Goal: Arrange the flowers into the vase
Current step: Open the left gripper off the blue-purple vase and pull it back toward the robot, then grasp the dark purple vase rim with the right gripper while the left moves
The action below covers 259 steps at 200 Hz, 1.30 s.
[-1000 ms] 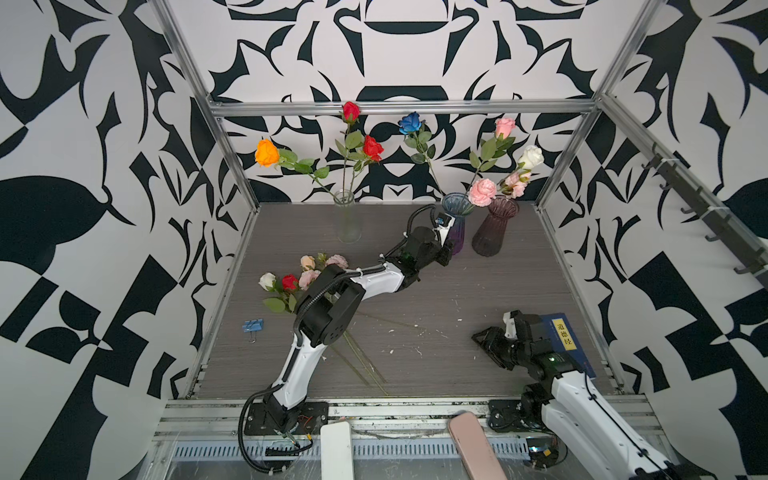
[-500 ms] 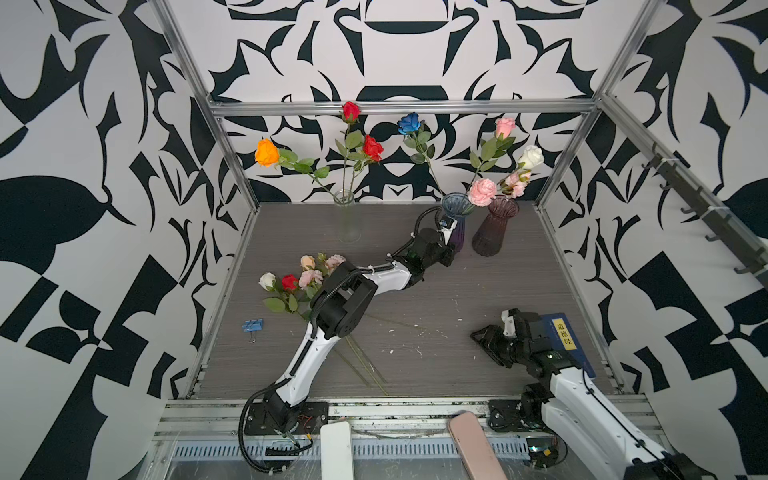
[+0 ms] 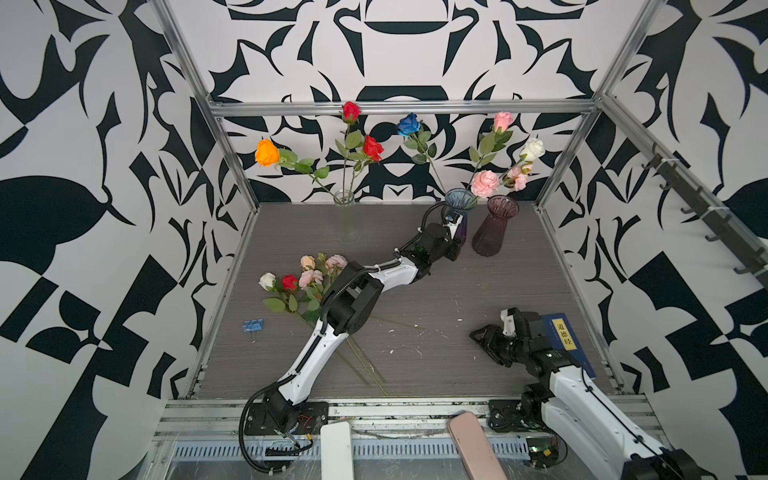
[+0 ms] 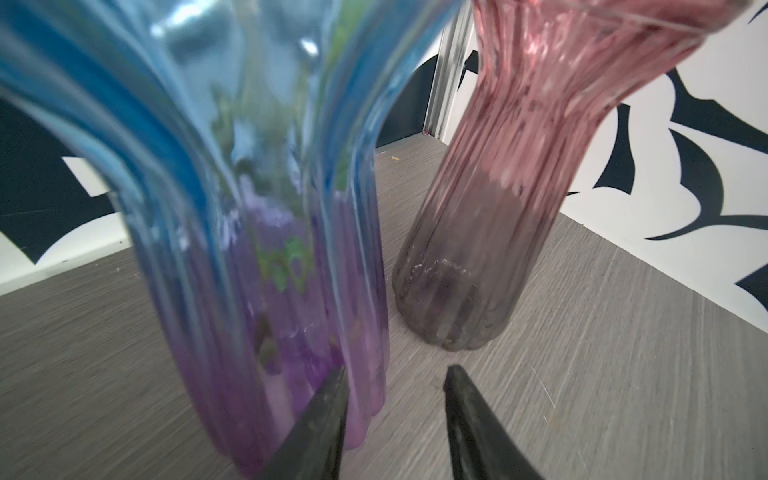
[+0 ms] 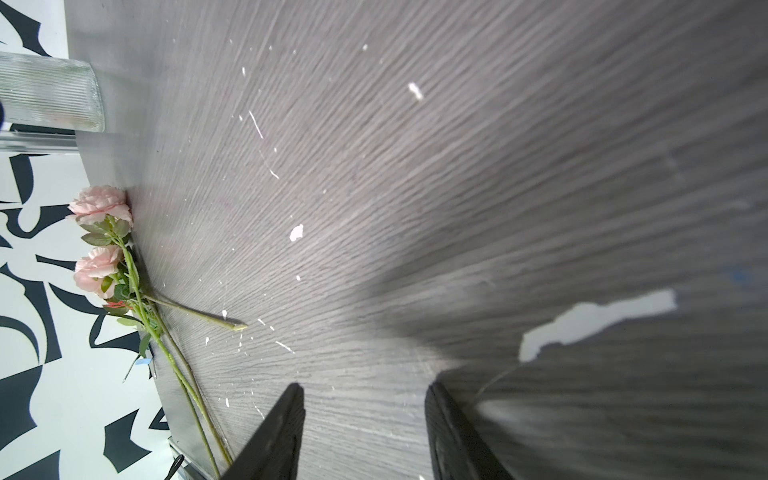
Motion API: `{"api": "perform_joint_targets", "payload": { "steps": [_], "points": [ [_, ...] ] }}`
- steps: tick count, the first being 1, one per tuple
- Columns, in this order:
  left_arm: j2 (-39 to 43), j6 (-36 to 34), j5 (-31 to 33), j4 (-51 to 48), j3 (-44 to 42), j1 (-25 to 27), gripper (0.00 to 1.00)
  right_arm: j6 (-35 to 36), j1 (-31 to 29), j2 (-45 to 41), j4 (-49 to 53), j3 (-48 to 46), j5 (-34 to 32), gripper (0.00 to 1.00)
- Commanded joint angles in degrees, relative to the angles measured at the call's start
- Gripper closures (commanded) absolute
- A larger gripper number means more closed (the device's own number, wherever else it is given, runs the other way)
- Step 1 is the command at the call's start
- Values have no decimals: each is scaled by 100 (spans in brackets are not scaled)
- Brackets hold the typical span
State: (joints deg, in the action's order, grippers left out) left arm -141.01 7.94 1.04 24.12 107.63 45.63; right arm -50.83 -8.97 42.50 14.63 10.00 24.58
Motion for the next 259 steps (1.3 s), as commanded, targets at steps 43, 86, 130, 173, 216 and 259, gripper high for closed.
{"api": "perform_joint_targets", "payload": {
  "steps": [43,86,130,173,216,259],
  "points": [
    [395,176,-366,479,-633,-98,57,161,53,188,-24,138,15,48],
    [2397,99,-604,1336,-3111,184,49,67,71,-103,190,55,-57,48],
    [5166,218,-881,973,-5968,299,39,-207,80,-544,320,-230,-85,48],
    [7242,1164,-1049,1026,-8304,355,28,-287,80,-338,213,-321,-60,49],
    [7864,1481,-190,2527,-9583,351,16,165,137,903,-31,294,-131,49],
    [7336,1474,-901,2644,-9281,342,16,799,482,2520,370,2265,-234,52]
  ]
}}
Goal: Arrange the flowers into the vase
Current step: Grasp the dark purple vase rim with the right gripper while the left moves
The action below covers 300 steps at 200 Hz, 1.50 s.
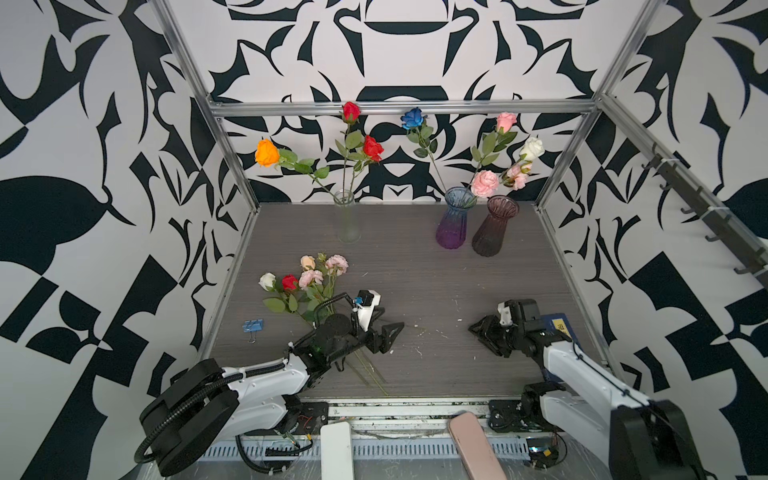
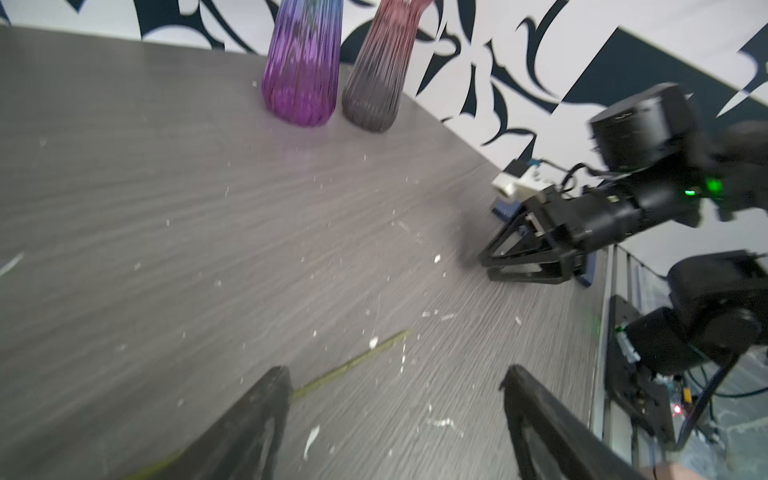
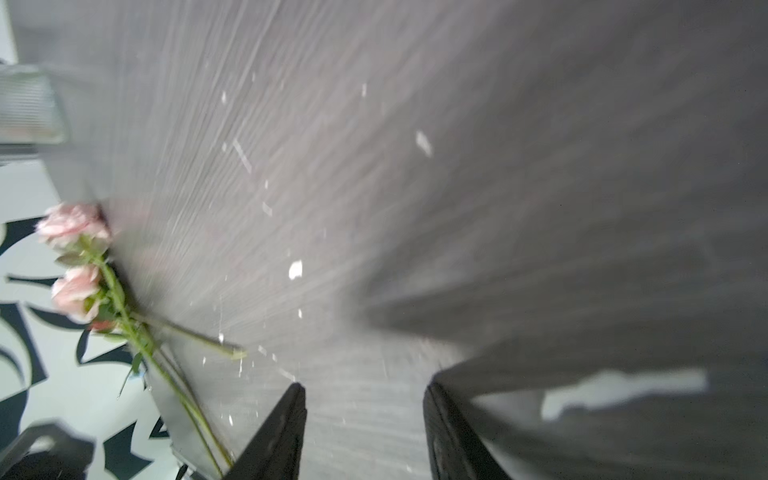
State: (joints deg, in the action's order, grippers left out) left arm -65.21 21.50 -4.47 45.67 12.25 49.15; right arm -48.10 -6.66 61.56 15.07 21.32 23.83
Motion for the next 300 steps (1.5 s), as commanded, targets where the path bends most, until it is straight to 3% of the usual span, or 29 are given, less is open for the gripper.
{"api": "perform_joint_targets", "payload": {
  "steps": [1,32,101,204,251,300],
  "points": [
    [-254,118,-365,492,263,-10,16,541,269,652,341,1192,-155,52],
    [-353,114,-488,645,245,-10,16,783,1005,1454,1077,2738,59,56],
    [-101,76,-163,656,58,-10,16,634,2082,2295,1597,4853,261,53],
    [-97,-14,-192,679,76,-10,11,-60,2151,3414,1392,6702,395,54],
    [-73,-23,-243,759,32,-19,10,-365,2152,3894,1218,7061,542,55],
    [-71,-48,-281,761,41,-19,10,-231,2145,4325,1506,7491,614,58]
  ]
}}
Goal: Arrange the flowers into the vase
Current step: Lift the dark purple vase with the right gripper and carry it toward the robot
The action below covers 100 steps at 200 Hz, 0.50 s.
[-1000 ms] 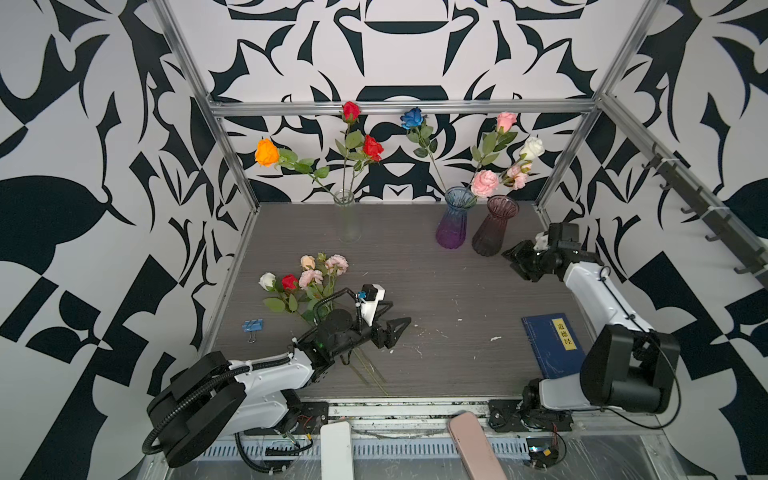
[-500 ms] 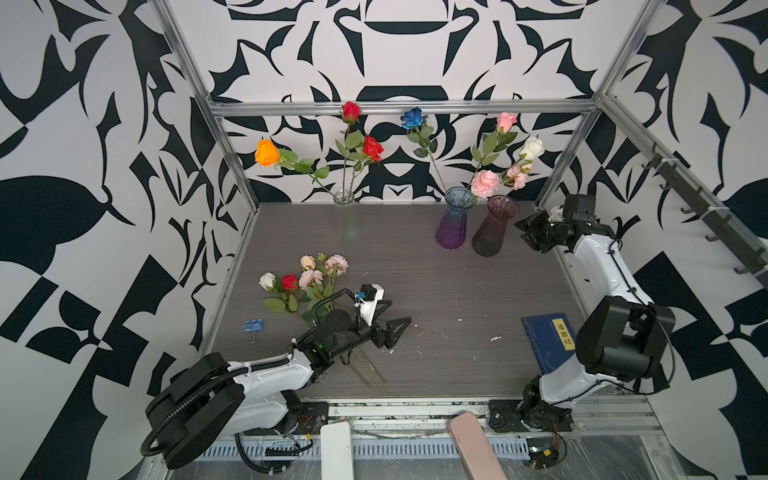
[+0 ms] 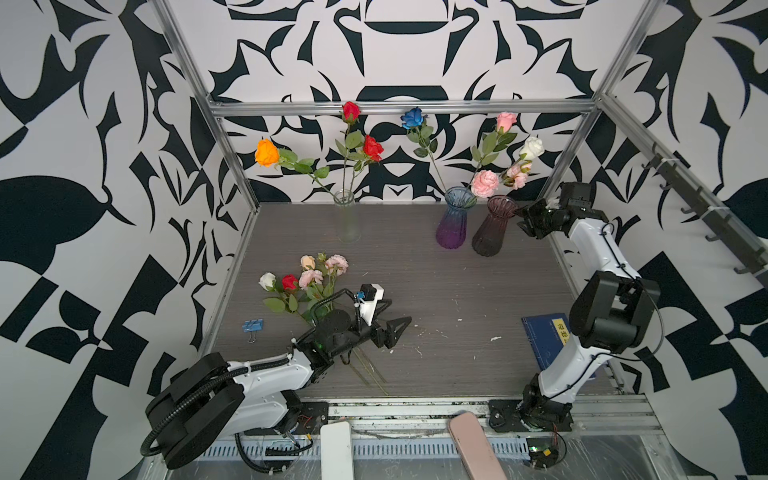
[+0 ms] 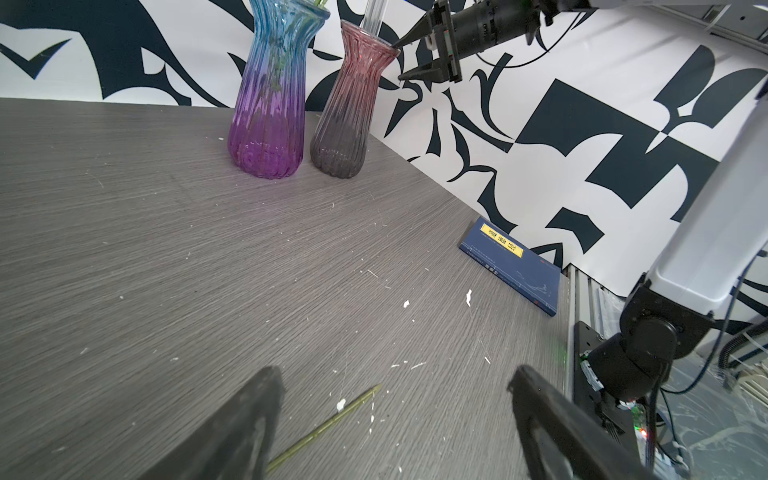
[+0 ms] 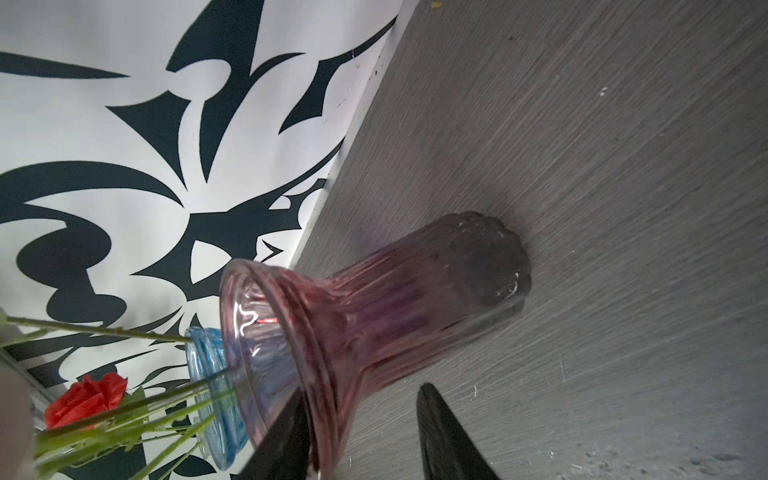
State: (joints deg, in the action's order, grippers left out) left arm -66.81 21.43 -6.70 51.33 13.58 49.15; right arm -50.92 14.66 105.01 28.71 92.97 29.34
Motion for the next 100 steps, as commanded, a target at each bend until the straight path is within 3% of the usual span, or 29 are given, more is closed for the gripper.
{"api": "perform_joint_targets", "payload": {
  "steps": [1,17,56,100],
  "points": [
    [93,-42,-59,194,-97,-19,10,53,13,-18,143,327,63,58],
    [84,-36,-47,191,-88,-26,10,71,20,-9,165,327,54,62],
    [64,-28,-62,173,-66,-28,10,189,21,-228,305,162,-87,88],
    [64,-7,-41,149,-62,-36,9,412,20,-1686,577,-557,-566,99]
  ]
}}
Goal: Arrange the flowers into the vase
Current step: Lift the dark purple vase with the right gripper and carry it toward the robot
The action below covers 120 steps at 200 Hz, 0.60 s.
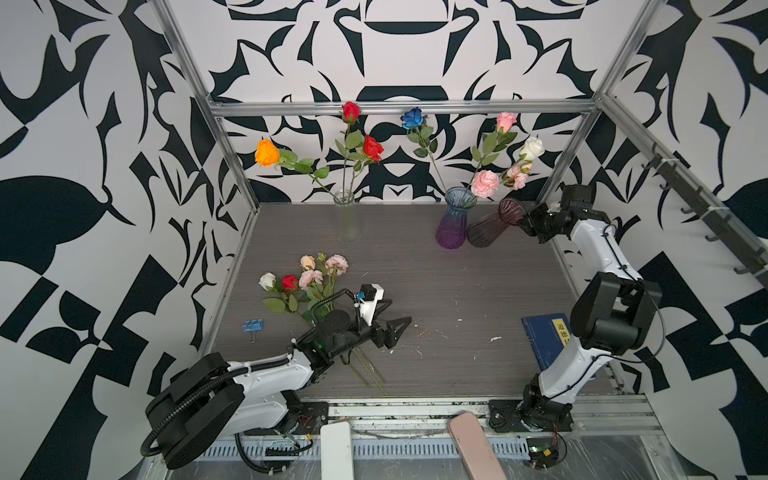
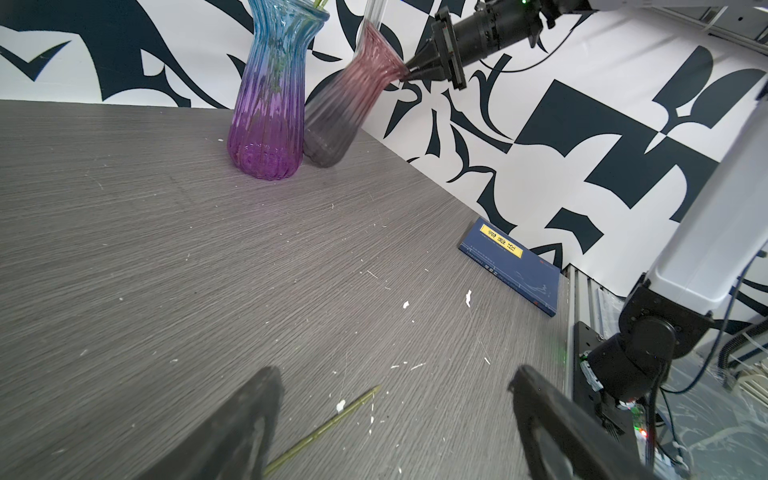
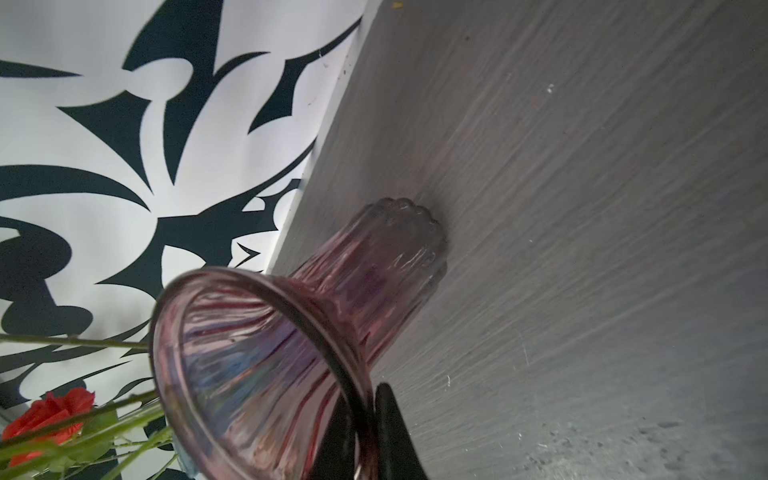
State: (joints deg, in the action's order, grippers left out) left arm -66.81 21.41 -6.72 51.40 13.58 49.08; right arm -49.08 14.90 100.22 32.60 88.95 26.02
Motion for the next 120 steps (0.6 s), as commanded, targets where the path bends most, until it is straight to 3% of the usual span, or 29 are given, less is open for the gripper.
{"api": "perform_joint_targets", "payload": {
  "steps": [1,36,62,120],
  "points": [
    [63,-5,-35,138,-60,-30,10,235,-4,-1229,200,-183,-240,100],
    [-15,16,-54,135,-24,-28,9,418,-80,-2944,789,-1173,-476,100],
    [-79,66,-80,168,-14,-28,10,506,-735,-4098,1154,-1820,-812,100],
    [-157,197,-35,188,-5,-28,11,-540,-2378,-5502,1044,-3406,-928,100]
  ]
}}
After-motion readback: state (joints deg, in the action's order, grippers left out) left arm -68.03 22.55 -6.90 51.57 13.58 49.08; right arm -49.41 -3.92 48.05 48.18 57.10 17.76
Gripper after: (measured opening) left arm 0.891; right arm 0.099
